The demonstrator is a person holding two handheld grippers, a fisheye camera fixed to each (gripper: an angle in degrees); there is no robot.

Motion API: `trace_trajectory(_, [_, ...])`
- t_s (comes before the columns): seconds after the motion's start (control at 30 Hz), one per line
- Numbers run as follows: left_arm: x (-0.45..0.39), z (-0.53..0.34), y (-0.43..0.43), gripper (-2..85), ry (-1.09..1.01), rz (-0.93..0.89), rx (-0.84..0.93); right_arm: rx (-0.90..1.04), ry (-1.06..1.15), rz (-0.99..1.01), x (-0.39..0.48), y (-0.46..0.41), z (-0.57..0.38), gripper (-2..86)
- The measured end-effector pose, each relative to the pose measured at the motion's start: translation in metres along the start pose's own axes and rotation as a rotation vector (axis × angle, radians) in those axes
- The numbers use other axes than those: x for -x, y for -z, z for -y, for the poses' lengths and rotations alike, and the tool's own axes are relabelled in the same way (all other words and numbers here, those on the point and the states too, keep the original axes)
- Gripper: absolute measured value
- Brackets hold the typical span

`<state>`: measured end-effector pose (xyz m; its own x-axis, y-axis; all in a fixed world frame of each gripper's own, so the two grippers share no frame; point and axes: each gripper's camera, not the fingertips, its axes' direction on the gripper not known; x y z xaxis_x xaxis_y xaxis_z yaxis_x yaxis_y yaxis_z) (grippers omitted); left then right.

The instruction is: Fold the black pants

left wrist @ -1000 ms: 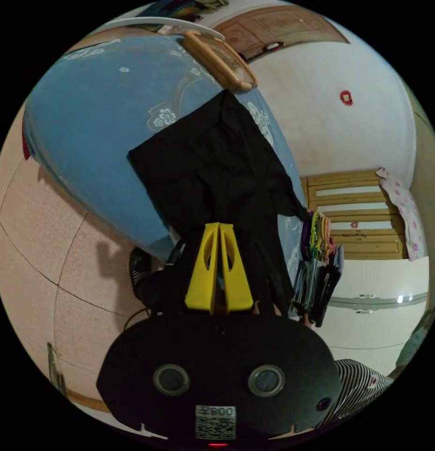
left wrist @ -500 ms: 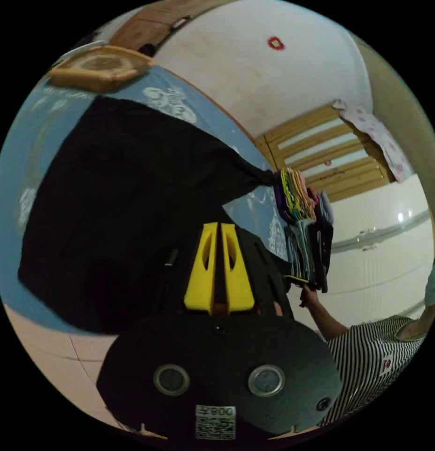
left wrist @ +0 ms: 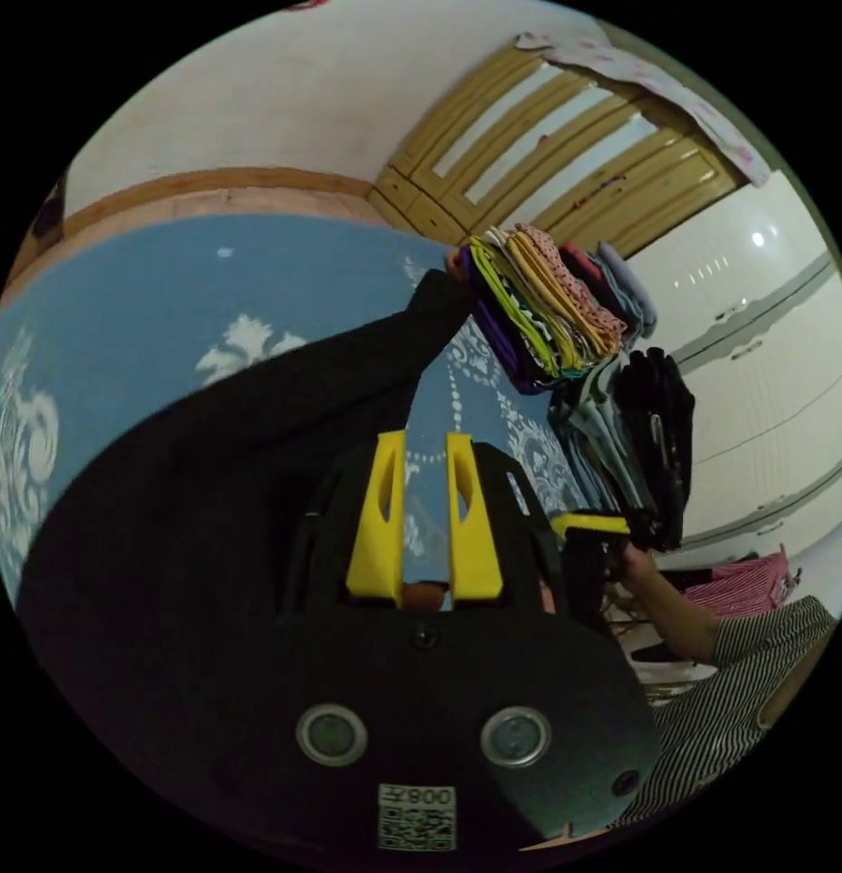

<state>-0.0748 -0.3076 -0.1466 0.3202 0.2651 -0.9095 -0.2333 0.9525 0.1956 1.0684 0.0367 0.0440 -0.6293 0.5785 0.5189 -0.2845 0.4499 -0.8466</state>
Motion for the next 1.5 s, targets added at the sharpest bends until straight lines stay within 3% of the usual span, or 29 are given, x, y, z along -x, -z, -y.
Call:
trace_trajectory(0.37, [-0.097, 0.193, -0.149, 8.3, -0.164, 0.209, 0.14, -0.056, 0.064, -0.014, 0.022, 0.026, 0.025, 0.1])
trace_trajectory(0.47, [-0.117, 0.221, -0.187, 4.4, -0.163, 0.342, 0.254, -0.125, 0.055, -0.019, 0.026, 0.039, 0.023, 0.2])
trace_trajectory(0.53, [-0.131, 0.229, -0.193, 2.4, -0.181, 0.369, 0.232, -0.135, 0.041, 0.002, 0.026, 0.049, 0.027, 0.2])
trace_trajectory(0.7, [-0.168, 0.241, -0.165, 0.9, -0.277, 0.118, 0.138, -0.136, -0.004, 0.155, 0.012, 0.079, 0.044, 0.8])
trace_trajectory(0.97, [-0.197, 0.231, -0.104, 0.5, -0.27, -0.232, 0.016, -0.486, -0.137, 0.645, -0.029, 0.163, 0.099, 7.2])
trace_trajectory(1.3, [-0.235, 0.205, -0.063, 0.4, -0.295, -0.408, 0.005, -0.688, -0.16, 0.686, -0.016, 0.238, 0.131, 8.2])
trace_trajectory(1.5, [-0.247, 0.198, -0.037, 0.4, -0.318, -0.422, -0.027, -0.797, -0.104, 0.698, -0.006, 0.276, 0.129, 2.0])
